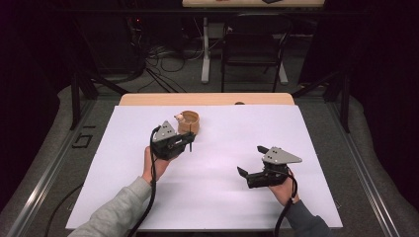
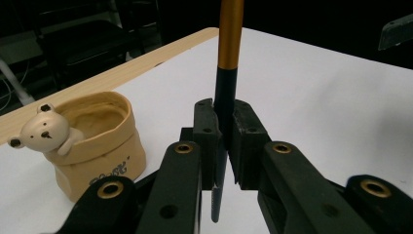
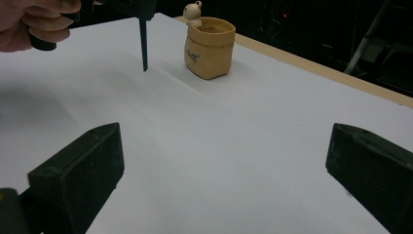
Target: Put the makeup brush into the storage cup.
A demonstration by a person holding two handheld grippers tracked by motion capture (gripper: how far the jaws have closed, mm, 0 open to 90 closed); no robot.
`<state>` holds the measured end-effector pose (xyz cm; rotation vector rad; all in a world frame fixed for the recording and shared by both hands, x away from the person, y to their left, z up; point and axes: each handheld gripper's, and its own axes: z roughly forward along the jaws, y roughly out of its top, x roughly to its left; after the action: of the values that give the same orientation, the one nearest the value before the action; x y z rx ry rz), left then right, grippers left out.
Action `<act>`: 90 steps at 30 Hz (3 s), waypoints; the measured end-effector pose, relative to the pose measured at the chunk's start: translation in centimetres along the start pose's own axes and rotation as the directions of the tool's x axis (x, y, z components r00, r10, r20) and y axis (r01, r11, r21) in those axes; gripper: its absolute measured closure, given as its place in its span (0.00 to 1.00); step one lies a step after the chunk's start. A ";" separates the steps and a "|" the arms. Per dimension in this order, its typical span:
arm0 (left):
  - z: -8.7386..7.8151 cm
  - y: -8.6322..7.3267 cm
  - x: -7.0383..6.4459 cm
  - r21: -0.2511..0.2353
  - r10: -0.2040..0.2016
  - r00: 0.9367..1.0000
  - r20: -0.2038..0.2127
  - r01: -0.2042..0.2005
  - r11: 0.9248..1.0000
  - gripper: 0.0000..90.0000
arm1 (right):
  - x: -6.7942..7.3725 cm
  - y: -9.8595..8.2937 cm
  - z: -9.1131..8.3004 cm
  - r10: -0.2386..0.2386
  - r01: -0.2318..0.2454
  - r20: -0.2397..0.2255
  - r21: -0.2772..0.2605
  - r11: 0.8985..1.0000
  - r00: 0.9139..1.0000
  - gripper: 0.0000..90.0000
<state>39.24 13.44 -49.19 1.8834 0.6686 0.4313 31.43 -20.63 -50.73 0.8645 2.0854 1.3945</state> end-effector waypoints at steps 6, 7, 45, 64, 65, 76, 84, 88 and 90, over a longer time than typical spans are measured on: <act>0.3 0.7 0.3 -0.013 -0.002 1.000 -0.002 0.002 1.000 0.92 | -0.2 0.0 0.2 0.004 -0.004 -0.001 -0.001 1.000 1.000 0.00; 0.3 0.8 0.3 -0.015 -0.005 1.000 -0.004 0.005 1.000 0.92 | -0.3 0.0 0.2 0.006 -0.006 0.000 -0.004 1.000 1.000 0.00; 0.8 3.9 2.6 -0.022 -0.005 0.999 -0.041 0.004 1.000 0.92 | -0.4 -0.3 0.6 0.010 -0.010 -0.014 0.011 1.000 1.000 0.00; 1.3 5.4 3.9 -0.038 -0.006 0.998 -0.069 0.004 0.999 0.92 | -0.5 -0.3 0.5 0.014 -0.014 -0.014 0.014 1.000 1.000 0.00; 1.3 5.5 4.0 -0.035 -0.002 0.997 -0.071 -0.001 0.999 0.92 | -0.6 -0.3 0.5 0.015 -0.015 -0.015 0.015 1.000 1.000 0.00; 1.9 6.2 4.7 -0.044 -0.004 0.996 -0.090 0.000 0.999 0.92 | -0.6 -0.3 0.5 0.014 -0.014 -0.016 0.015 1.000 1.000 0.01; 2.6 6.6 5.2 -0.048 -0.009 0.994 -0.105 0.004 0.999 0.92 | -0.6 -0.3 0.4 0.013 -0.012 -0.013 0.017 1.000 1.000 0.01; 2.9 6.6 5.4 -0.046 -0.006 0.994 -0.111 0.000 0.999 0.92 | -0.6 -0.3 0.4 0.011 -0.011 -0.013 0.017 1.000 1.000 0.01; 3.1 6.6 5.5 -0.045 -0.003 0.993 -0.116 -0.002 0.999 0.92 | -0.6 -0.3 0.4 0.010 -0.010 -0.013 0.016 1.000 1.000 0.01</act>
<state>47.00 12.66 -44.39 1.8261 0.7302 0.5541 32.08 -20.87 -51.12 0.8753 2.1076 1.3944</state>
